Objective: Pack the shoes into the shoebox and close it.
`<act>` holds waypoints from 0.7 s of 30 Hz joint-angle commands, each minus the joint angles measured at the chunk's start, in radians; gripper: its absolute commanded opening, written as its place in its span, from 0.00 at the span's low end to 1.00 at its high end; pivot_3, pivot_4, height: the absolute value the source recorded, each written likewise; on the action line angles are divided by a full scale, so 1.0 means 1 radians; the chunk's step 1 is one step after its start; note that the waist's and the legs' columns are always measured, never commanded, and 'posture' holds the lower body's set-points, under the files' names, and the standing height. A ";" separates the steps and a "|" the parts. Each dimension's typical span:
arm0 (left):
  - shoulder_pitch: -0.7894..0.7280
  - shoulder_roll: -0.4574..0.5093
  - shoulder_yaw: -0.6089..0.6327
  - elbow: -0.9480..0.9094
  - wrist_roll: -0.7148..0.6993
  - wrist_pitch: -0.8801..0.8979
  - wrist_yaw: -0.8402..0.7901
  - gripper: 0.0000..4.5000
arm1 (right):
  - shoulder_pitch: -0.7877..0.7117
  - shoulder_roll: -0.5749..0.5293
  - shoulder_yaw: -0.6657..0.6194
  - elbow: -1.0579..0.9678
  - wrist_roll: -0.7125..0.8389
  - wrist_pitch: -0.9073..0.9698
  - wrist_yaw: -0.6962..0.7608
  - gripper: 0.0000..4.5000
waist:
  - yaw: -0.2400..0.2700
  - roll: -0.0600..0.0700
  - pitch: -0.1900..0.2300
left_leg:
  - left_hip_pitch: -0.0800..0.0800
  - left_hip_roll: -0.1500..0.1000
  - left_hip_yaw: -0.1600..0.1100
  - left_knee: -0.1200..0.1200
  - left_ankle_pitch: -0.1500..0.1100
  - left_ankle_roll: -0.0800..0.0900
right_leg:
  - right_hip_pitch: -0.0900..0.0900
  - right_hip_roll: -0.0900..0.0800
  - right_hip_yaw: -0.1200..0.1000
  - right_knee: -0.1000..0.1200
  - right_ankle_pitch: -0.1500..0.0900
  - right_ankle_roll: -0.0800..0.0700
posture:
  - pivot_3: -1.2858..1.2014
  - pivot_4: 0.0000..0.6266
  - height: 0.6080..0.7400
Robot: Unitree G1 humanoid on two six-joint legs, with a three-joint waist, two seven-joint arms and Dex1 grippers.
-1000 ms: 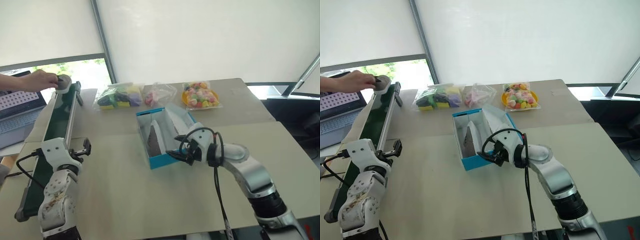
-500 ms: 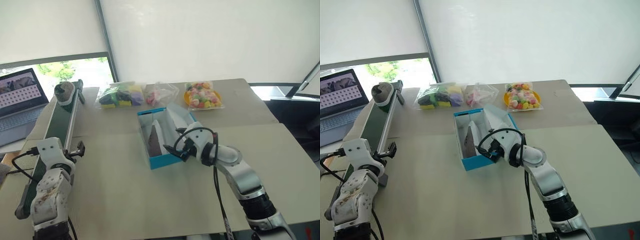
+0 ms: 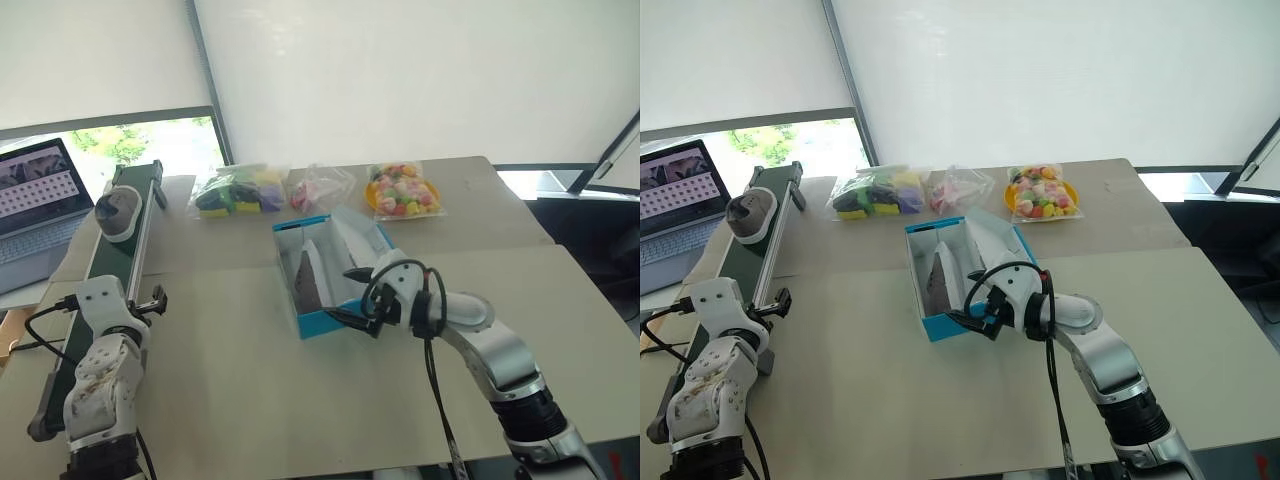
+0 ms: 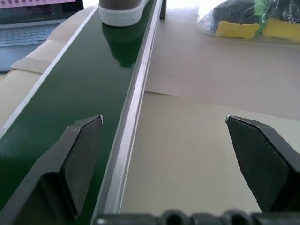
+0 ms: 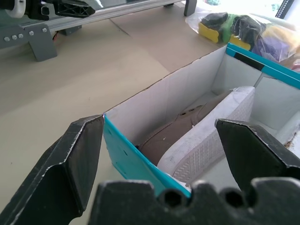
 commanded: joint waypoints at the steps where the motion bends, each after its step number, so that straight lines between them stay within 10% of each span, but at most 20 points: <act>1: 0.003 0.022 0.046 -0.003 0.015 -0.005 0.026 1.00 | -0.025 0.005 -0.029 -0.018 0.015 0.007 -0.014 1.00 | 0.001 0.000 0.000 | 0.000 0.000 0.000 0.000 0.000 0.000 | 0.000 0.000 0.000 0.000 0.000 0.000 | 0.52 0.24 0.29; 21: 0.012 -0.007 0.134 0.019 0.000 0.008 0.098 1.00 | -0.030 0.021 -0.041 -0.031 0.040 0.045 -0.032 1.00 | 0.000 0.000 0.000 | 0.000 0.000 0.000 0.000 -0.001 -0.002 | -0.001 0.000 0.000 0.000 0.000 0.000 | 0.52 0.24 0.29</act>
